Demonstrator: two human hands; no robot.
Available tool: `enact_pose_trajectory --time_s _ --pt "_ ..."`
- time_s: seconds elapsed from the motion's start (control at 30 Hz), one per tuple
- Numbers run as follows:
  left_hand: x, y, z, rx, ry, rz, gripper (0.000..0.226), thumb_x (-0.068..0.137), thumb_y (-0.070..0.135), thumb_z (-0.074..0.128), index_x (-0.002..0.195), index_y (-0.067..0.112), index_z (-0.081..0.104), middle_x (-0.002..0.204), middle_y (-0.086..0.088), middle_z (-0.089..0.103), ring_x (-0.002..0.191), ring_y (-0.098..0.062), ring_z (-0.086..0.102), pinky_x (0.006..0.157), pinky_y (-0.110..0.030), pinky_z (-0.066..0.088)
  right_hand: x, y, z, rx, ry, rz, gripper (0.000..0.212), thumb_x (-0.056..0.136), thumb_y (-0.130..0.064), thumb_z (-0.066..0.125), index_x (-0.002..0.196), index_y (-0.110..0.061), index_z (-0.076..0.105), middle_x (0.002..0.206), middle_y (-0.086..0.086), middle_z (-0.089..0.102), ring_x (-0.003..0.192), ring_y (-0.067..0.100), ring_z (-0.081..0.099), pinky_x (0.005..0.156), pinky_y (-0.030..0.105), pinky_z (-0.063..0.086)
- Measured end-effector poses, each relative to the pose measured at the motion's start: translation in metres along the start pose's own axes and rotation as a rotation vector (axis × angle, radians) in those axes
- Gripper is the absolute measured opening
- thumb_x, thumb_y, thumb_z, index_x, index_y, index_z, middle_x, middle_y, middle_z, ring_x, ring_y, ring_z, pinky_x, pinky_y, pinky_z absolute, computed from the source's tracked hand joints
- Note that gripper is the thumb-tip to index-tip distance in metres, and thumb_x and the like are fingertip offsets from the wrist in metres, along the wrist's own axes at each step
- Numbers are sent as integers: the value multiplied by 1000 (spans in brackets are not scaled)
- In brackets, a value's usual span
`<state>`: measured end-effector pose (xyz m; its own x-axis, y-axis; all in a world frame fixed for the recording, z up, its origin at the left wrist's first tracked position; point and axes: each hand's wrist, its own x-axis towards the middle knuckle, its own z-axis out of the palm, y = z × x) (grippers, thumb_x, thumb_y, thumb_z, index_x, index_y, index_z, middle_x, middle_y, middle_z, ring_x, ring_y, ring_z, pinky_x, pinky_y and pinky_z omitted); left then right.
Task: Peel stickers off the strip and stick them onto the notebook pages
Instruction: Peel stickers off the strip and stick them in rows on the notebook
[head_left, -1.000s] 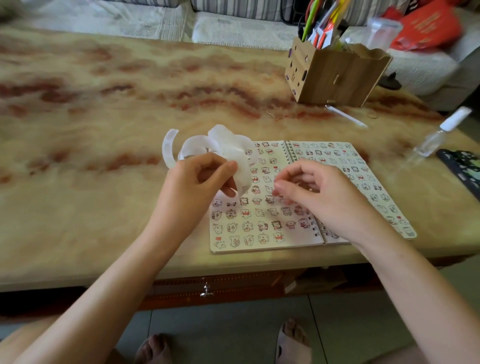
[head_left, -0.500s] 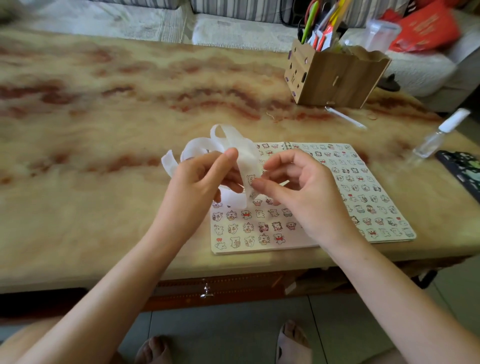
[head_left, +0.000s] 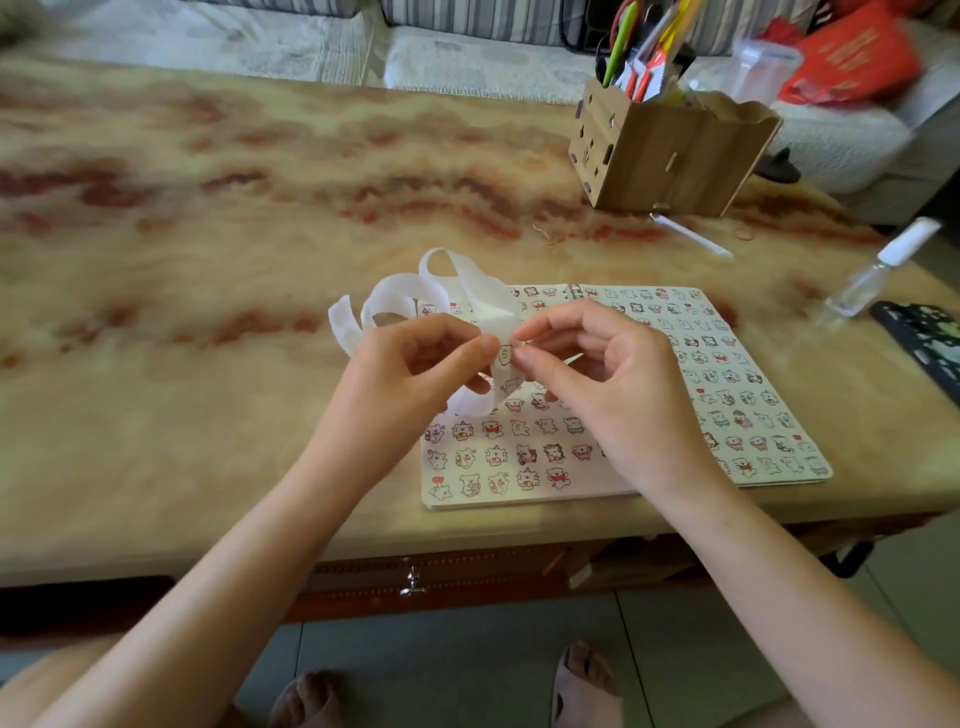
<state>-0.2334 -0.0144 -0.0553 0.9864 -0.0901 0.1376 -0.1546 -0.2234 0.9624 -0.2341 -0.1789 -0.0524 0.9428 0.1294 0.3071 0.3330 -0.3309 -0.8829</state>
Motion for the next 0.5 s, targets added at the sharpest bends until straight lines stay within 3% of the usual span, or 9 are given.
enact_pose_trajectory --time_s 0.4,0.5 --pt "0 -1 1 34 -32 16 10 86 20 64 78 17 70 62 13 67 58 6 60 57 -7 41 2 2 -3 -101 -33 -44 9 83 -10 72 89 -17 71 77 -7 72 75 8 68 67 21 52" --pt "0 -1 2 39 -41 8 11 86 20 64 77 19 70 62 13 68 60 6 61 57 -8 41 2 1 -6 -129 -46 -49 8 82 -12 73 87 -17 70 78 -7 71 77 9 67 67 23 53"
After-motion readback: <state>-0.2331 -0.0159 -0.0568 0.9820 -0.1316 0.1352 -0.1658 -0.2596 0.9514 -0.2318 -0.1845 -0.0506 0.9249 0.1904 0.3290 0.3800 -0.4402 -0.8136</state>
